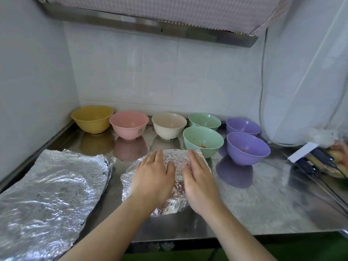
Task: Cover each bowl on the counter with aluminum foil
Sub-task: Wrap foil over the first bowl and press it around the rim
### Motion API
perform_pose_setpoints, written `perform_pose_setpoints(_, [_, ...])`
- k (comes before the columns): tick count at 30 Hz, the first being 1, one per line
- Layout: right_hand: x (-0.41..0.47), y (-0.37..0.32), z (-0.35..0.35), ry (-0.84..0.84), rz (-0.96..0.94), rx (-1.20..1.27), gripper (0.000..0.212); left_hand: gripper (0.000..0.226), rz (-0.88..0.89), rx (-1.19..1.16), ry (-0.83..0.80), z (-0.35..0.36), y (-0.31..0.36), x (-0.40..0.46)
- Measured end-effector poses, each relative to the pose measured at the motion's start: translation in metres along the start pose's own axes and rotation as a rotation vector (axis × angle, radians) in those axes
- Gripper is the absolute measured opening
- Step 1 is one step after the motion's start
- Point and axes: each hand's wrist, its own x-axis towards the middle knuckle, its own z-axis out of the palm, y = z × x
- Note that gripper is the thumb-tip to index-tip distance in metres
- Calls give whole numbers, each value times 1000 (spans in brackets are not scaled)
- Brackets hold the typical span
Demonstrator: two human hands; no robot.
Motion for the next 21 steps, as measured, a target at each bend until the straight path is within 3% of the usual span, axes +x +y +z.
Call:
perform_pose_setpoints(4, [20, -11, -24, -49, 53, 16, 57, 80, 39, 14, -2, 3, -5, -2])
perform_pose_setpoints(8, [42, -17, -23, -187, -55, -73, 48, 77, 76, 35, -10, 1, -10, 0])
perform_pose_setpoints(11, [42, -17, -18, -196, -64, -118, 46, 77, 16, -36, 1, -6, 0, -14])
perform_pose_setpoints(17, [49, -22, -29, -263, 39, 33, 48, 85, 8, 84, 88, 2, 17, -51])
perform_pose_setpoints(21, [53, -28, -33, -283, -25, -1, 49, 90, 15, 127, 87, 2, 16, -51])
